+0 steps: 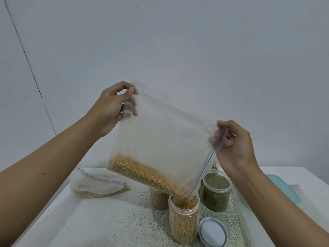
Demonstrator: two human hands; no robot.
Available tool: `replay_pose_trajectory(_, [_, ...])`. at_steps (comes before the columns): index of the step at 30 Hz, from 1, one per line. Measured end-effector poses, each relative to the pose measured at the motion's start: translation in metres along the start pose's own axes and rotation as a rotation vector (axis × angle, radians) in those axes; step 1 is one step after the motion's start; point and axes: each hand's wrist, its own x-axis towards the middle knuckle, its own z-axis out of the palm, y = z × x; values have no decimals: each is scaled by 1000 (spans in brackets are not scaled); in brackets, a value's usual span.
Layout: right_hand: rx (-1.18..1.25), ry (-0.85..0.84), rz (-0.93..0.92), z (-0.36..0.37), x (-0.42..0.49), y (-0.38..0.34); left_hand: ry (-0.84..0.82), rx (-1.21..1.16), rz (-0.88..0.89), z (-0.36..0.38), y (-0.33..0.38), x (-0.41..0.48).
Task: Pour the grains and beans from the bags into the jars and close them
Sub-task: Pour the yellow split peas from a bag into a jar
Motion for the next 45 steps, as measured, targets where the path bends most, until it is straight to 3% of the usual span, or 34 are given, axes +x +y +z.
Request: replay_pose_trajectory(45, [-28,10,19,-4,5,1,-19,13,22,5,0,5])
